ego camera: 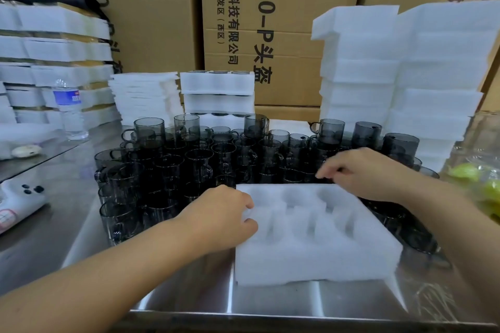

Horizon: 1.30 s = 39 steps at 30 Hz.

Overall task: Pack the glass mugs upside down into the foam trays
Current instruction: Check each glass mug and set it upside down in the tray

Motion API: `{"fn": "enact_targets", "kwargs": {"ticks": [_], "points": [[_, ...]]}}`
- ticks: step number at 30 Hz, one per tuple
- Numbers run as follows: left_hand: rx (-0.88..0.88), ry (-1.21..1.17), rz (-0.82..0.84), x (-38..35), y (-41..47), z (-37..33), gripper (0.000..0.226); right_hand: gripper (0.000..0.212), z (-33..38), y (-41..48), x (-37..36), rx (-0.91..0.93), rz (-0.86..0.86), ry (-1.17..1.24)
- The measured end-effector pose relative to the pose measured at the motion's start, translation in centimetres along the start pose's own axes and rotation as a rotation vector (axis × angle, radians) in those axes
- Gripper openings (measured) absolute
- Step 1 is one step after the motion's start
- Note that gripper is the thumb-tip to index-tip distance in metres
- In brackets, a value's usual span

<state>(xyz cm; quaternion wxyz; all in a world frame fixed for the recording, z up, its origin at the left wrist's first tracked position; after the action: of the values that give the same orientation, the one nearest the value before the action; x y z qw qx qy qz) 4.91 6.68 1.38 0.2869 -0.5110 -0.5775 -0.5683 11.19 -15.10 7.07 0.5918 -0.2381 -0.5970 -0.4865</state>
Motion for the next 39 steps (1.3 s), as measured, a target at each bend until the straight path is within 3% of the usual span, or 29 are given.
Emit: {"fn": "enact_targets", "kwargs": {"ticks": [3, 7, 14, 24, 29, 35, 39], "points": [[0.023, -0.004, -0.016, -0.1, -0.3, 0.0, 0.043, 0.022, 1.7, 2.8, -2.7, 0.009, -0.037, -0.03], [0.017, -0.012, -0.031, 0.2, -1.0, -0.3, 0.023, 0.022, 1.5, 5.5, -6.2, -0.111, 0.035, -0.036], [0.024, -0.038, -0.056, 0.2, -1.1, -0.5, 0.026, 0.026, 0.7, 5.9, -7.4, -0.186, 0.122, 0.164], [0.051, -0.132, -0.072, -0.5, -1.4, 0.1, 0.033, 0.018, 0.6, 4.8, -7.6, -0.097, -0.096, 0.238], [0.074, -0.163, -0.028, -0.4, -1.2, -0.1, 0.034, 0.028, 1.3, 4.5, -6.5, -0.01, -0.249, 0.3], [0.099, -0.167, -0.004, -0.5, -1.3, 0.0, 0.036, 0.026, 1.7, 4.2, -6.4, 0.088, -0.313, 0.299], [0.118, -0.152, 0.006, -0.7, -1.3, 0.2, 0.027, 0.019, 2.1, 3.8, -6.0, 0.146, -0.444, 0.287]]}}
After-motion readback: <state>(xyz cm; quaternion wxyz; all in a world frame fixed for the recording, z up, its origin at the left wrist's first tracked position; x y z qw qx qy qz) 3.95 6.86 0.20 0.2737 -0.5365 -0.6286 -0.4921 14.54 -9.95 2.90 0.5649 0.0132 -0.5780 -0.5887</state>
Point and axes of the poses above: each hand's wrist, its own y-axis towards the middle knuckle, its own x-axis out of the back of the hand, z = x × y, the point moved 5 cm from there along y, towards the middle knuckle, and after that the axes turned 8 degrees about -z, right-handed, at the moved point
